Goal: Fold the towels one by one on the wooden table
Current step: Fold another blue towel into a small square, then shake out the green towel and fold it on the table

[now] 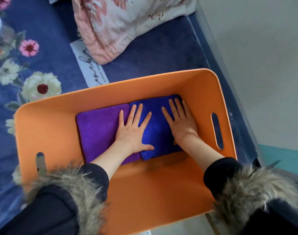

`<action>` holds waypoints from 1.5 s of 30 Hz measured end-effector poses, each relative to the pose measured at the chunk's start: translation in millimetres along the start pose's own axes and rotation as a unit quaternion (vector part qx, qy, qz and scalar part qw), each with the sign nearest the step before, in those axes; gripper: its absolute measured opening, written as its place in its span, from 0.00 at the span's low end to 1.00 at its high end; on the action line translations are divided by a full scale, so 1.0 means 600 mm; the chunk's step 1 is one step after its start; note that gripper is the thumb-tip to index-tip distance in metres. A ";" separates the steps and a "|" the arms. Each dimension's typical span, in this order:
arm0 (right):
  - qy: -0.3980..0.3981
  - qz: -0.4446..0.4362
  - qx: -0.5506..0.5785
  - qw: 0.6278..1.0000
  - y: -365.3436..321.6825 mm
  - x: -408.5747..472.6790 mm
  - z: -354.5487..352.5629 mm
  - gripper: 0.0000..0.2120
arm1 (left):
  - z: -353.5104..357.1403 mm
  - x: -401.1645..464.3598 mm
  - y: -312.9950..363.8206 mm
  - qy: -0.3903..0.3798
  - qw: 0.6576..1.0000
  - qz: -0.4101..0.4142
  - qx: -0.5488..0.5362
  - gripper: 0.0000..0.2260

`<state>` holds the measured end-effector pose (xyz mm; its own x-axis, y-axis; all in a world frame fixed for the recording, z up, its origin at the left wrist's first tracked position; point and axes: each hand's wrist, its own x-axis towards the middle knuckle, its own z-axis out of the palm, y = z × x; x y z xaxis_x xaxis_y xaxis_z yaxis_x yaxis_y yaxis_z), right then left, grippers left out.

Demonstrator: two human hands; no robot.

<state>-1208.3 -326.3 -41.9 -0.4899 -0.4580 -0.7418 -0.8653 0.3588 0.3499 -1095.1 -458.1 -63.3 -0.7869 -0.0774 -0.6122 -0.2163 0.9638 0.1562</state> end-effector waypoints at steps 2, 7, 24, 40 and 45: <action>0.013 -0.006 0.050 0.999 0.002 -0.020 -0.009 0.53 | -0.016 -0.015 -0.006 0.002 1.000 0.013 -0.022 0.45; 0.105 0.024 0.285 0.952 0.002 -0.108 -0.031 0.39 | -0.058 -0.092 -0.021 0.028 0.997 0.007 -0.076 0.31; 0.290 0.280 0.449 0.797 -0.055 -0.548 -0.131 0.30 | -0.251 -0.418 0.050 0.247 0.942 0.169 -0.151 0.23; 0.249 0.601 0.531 0.543 -0.356 -1.035 0.029 0.27 | -0.174 -0.744 0.344 0.166 0.822 0.545 -0.019 0.23; 0.222 0.695 0.515 0.450 -0.491 -1.168 0.077 0.27 | -0.093 -0.879 0.432 0.109 0.758 0.644 0.004 0.22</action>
<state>-605.1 -73.5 348.5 -0.6528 0.7557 0.0517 0.7057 0.6316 -0.3212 -768.2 -181.5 343.3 -0.4194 0.8887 0.1854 0.8140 0.2777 0.5102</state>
